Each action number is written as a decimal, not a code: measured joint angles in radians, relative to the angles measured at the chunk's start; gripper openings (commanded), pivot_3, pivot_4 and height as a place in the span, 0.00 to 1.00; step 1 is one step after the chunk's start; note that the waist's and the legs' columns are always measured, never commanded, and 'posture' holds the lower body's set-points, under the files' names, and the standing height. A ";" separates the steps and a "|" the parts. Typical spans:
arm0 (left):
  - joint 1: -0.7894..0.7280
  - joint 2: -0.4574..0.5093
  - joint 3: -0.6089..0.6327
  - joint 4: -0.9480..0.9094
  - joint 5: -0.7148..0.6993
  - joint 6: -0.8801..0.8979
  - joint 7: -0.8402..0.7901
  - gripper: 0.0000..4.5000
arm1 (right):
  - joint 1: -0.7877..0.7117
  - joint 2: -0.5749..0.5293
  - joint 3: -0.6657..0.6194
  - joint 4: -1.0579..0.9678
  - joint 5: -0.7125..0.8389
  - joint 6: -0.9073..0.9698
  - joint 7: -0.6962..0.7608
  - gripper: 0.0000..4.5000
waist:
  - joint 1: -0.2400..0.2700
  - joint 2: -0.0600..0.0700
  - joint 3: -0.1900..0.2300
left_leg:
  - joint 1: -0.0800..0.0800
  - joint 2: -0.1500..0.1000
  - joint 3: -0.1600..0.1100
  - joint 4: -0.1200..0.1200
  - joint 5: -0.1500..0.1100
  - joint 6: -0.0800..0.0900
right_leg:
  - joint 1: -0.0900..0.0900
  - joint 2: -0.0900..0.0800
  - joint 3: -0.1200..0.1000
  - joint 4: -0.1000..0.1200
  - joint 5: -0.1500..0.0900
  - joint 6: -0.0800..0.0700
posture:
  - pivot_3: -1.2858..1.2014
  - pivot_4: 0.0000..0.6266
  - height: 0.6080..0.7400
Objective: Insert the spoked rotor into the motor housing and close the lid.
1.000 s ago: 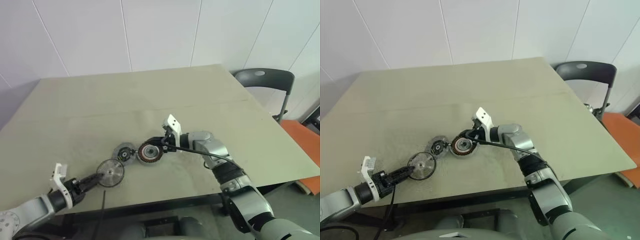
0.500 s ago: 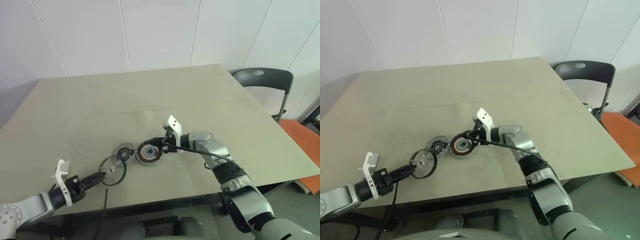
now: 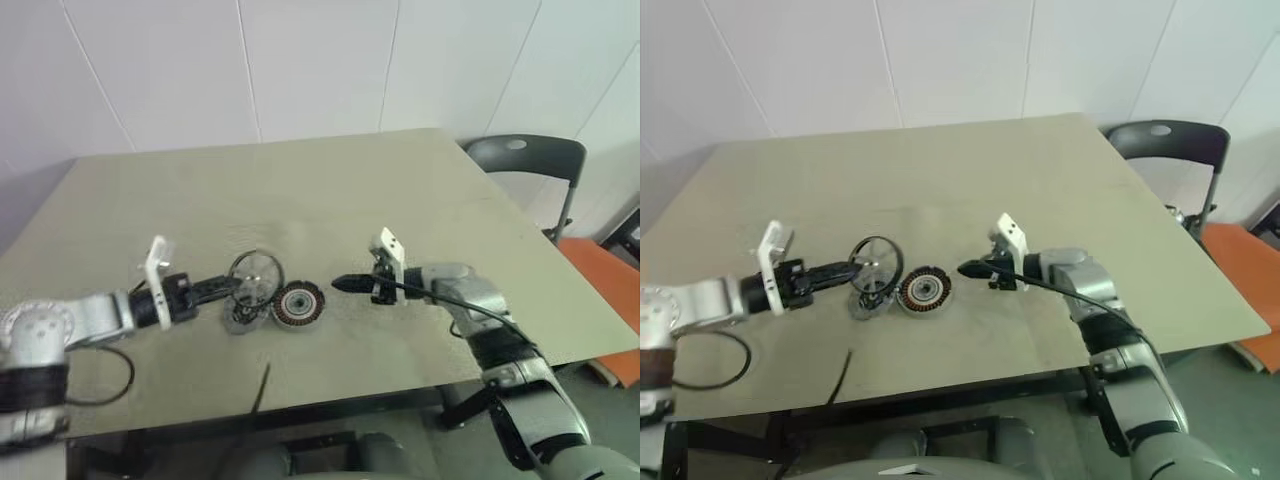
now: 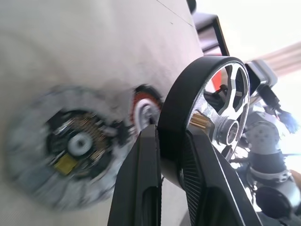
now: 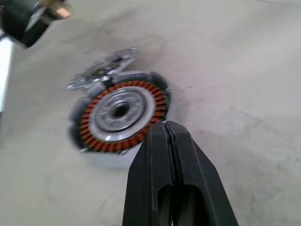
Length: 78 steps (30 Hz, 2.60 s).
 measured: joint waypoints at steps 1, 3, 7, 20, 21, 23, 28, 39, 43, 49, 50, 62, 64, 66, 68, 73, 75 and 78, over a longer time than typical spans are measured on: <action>-0.047 -0.011 -0.017 0.030 0.001 0.031 0.002 0.07 | 0.011 -0.010 0.000 -0.026 0.003 0.000 0.010 0.00 | 0.000 0.000 0.000 | 0.000 0.000 0.000 0.000 0.000 0.000 | 0.000 0.000 0.000 0.001 0.000 0.000 | 0.52 0.00 1.00; -0.111 -0.025 -0.040 0.083 0.011 0.081 0.003 0.07 | 0.025 -0.025 0.001 -0.061 0.011 0.000 0.024 0.00 | 0.000 0.000 0.000 | 0.001 0.000 0.000 0.001 0.000 0.000 | 0.000 0.000 0.000 0.002 0.000 0.000 | 0.52 0.00 1.00; -0.195 -0.044 -0.085 0.179 0.079 0.157 -0.009 0.07 | 0.057 -0.061 0.007 -0.127 0.014 0.000 0.054 0.00 | 0.000 -0.001 0.000 | 0.001 -0.001 0.000 0.001 0.000 0.000 | 0.000 0.001 0.000 0.004 0.000 0.000 | 0.52 0.00 1.00; -0.382 -0.139 -0.136 0.422 0.364 0.231 -0.117 0.07 | 0.102 -0.067 0.003 -0.193 0.017 0.015 0.011 0.00 | 0.005 -0.003 0.001 | 0.001 -0.001 0.000 0.003 0.002 -0.004 | -0.001 0.000 0.000 0.007 0.000 0.000 | 0.52 0.00 1.00; -0.395 -0.147 -0.136 0.440 0.383 0.231 -0.123 0.07 | 0.105 -0.067 0.002 -0.196 0.019 0.017 0.006 0.00 | 0.005 -0.003 0.001 | 0.001 -0.001 0.000 0.003 0.002 -0.004 | -0.001 0.000 0.000 0.007 0.000 0.000 | 0.52 0.00 1.00; -0.413 -0.159 -0.137 0.466 0.418 0.232 -0.134 0.07 | 0.117 -0.067 0.001 -0.212 0.024 0.021 -0.006 0.00 | 0.004 -0.003 0.000 | 0.001 -0.001 -0.001 0.003 0.002 -0.004 | -0.001 0.000 0.000 0.007 0.000 0.000 | 0.52 0.00 1.00; -0.460 -0.169 -0.160 0.512 0.508 0.238 -0.176 0.07 | 0.145 -0.067 -0.001 -0.235 0.041 0.028 -0.041 0.00 | 0.004 -0.004 0.001 | 0.001 -0.001 -0.001 0.003 0.002 -0.004 | -0.001 0.000 0.000 0.008 0.000 0.000 | 0.52 0.00 1.00; -0.494 -0.171 -0.245 0.572 0.634 0.239 -0.278 0.07 | 0.188 -0.067 -0.003 -0.271 0.052 0.043 -0.103 0.00 | 0.004 -0.005 0.001 | 0.001 -0.001 -0.001 0.003 0.002 -0.004 | -0.001 0.000 0.000 0.008 0.000 0.000 | 0.52 0.00 1.00; -0.501 -0.172 -0.263 0.576 0.658 0.239 -0.315 0.07 | 0.197 -0.067 -0.003 -0.287 0.058 0.044 -0.119 0.00 | 0.004 -0.005 0.001 | 0.001 -0.001 -0.001 0.003 0.002 -0.004 | -0.001 0.000 0.000 0.008 0.000 0.000 | 0.52 0.00 1.00; -0.506 -0.185 -0.267 0.578 0.694 0.238 -0.355 0.07 | 0.211 -0.067 -0.004 -0.301 0.070 0.044 -0.131 0.00 | 0.004 -0.006 0.001 | 0.001 -0.001 -0.001 0.003 0.002 -0.004 | -0.001 0.000 0.000 0.008 0.000 0.000 | 0.52 0.00 1.00; -0.506 -0.185 -0.269 0.579 0.701 0.236 -0.361 0.07 | 0.212 -0.067 -0.003 -0.302 0.072 0.044 -0.133 0.00 | 0.004 -0.006 0.001 | 0.001 -0.001 -0.001 0.003 0.002 -0.004 | -0.001 0.000 0.000 0.008 0.000 0.000 | 0.52 0.00 1.00; -0.507 -0.201 -0.270 0.575 0.750 0.234 -0.400 0.07 | 0.225 -0.065 -0.003 -0.313 0.082 0.045 -0.169 0.00 | 0.004 -0.007 0.001 | 0.001 -0.001 -0.001 0.003 0.002 -0.004 | -0.001 0.000 0.000 0.009 0.000 0.000 | 0.52 0.00 1.00; -0.508 -0.201 -0.272 0.576 0.758 0.232 -0.411 0.07 | 0.227 -0.065 -0.003 -0.319 0.083 0.045 -0.174 0.00 | 0.004 -0.007 0.001 | 0.001 -0.001 -0.001 0.003 0.002 -0.004 | -0.001 0.000 0.000 0.009 0.000 0.000 | 0.52 0.00 1.00; -0.515 -0.201 -0.278 0.578 0.768 0.230 -0.416 0.07 | 0.229 -0.065 -0.003 -0.322 0.087 0.046 -0.178 0.00 | 0.005 -0.007 0.001 | 0.001 -0.001 -0.001 0.003 0.002 -0.004 | -0.001 0.000 0.000 0.009 0.000 0.000 | 0.52 0.00 1.00; -0.522 -0.201 -0.283 0.579 0.775 0.227 -0.424 0.07 | 0.231 -0.064 -0.003 -0.323 0.089 0.046 -0.180 0.00 | 0.005 -0.007 0.001 | 0.001 -0.001 -0.001 0.004 0.002 -0.004 | -0.001 0.000 0.000 0.009 0.000 0.000 | 0.52 0.00 1.00; -0.526 -0.201 -0.302 0.595 0.793 0.207 -0.453 0.07 | 0.235 -0.064 -0.003 -0.323 0.090 0.051 -0.188 0.00 | 0.004 -0.008 0.001 | 0.001 -0.001 0.000 0.004 0.002 -0.004 | -0.001 0.000 0.000 0.009 0.000 0.000 | 0.52 0.00 1.00; -0.527 -0.201 -0.304 0.600 0.799 0.203 -0.463 0.07 | 0.235 -0.064 -0.003 -0.324 0.090 0.051 -0.189 0.00 | 0.004 -0.008 0.001 | 0.001 -0.001 0.000 0.004 0.002 -0.004 | -0.001 0.000 0.000 0.009 0.000 0.000 | 0.52 0.00 1.00; -0.530 -0.201 -0.310 0.605 0.808 0.194 -0.476 0.07 | 0.235 -0.064 -0.003 -0.325 0.091 0.051 -0.190 0.00 | 0.004 -0.008 0.001 | 0.001 -0.001 0.000 0.004 0.002 -0.004 | -0.001 0.000 0.000 0.009 0.000 0.000 | 0.52 0.00 1.00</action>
